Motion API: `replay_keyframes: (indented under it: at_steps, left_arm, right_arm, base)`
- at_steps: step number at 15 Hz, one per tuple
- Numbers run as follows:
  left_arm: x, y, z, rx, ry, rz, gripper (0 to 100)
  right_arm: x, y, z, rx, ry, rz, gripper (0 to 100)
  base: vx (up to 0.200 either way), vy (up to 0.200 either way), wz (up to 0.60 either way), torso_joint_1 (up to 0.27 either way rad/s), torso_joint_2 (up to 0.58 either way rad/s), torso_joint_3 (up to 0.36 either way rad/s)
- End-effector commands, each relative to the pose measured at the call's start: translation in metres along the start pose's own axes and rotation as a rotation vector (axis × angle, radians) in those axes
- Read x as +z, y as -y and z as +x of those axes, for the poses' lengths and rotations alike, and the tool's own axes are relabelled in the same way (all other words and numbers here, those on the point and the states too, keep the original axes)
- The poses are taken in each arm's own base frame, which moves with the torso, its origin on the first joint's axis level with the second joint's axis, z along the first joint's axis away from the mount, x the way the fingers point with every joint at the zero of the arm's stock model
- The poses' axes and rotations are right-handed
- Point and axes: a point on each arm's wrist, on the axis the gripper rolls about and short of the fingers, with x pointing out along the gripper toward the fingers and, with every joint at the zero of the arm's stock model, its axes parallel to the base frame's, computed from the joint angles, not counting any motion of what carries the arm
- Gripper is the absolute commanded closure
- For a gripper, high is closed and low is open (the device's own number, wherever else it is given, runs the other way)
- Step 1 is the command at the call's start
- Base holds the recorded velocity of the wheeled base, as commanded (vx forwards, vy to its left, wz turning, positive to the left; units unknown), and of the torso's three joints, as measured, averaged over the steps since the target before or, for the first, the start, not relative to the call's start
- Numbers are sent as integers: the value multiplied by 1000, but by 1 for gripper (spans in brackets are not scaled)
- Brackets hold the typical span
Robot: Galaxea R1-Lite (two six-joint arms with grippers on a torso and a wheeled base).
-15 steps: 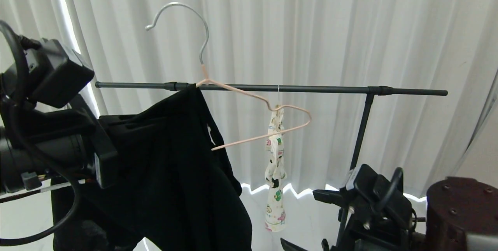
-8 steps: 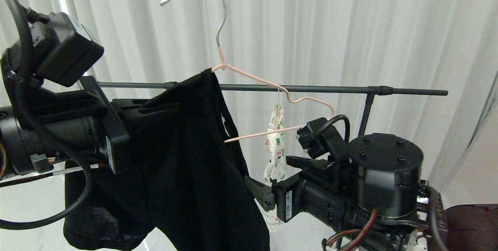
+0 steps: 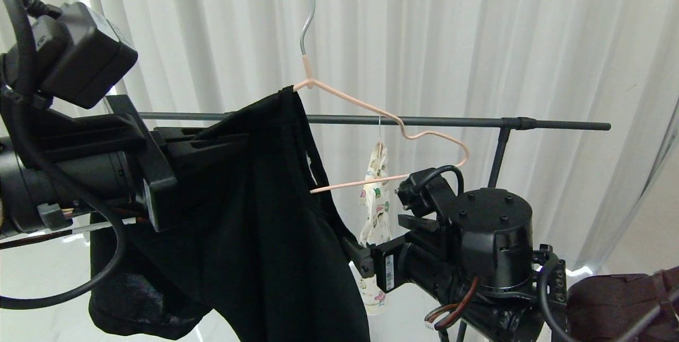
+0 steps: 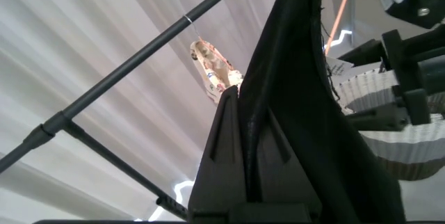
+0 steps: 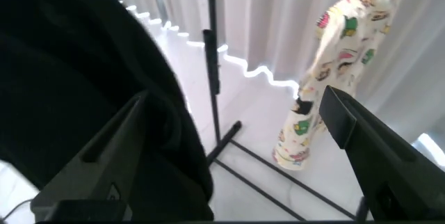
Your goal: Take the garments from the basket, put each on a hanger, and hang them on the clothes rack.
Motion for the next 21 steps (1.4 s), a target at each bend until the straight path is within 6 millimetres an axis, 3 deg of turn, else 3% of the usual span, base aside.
replay_keyframes:
  at_steps: [1,6,12,16,21]
  left_arm:
    - [0,0,-1,1,2,1,100]
    - [1,0,-2,5,4,1,100]
    - [-4,0,-2,11,-15,0,100]
    - [-33,3,-7,38,-96,-20,100]
    - [-57,5,-10,66,-146,29,100]
  right_arm:
    - [-1,6,3,-31,0,1,0]
    - [-4,32,6,-153,-11,-24,0]
    - [-1,69,-6,-270,-17,-63,0]
    - [16,104,-16,-378,24,-68,0]
    - [25,110,-22,-383,50,-72,0]
  base:
    - [0,0,0,0,0,0]
    - [0,0,0,0,0,0]
    - [0,0,0,0,0,0]
    - [0,0,0,0,0,0]
    - [0,0,0,0,0,0]
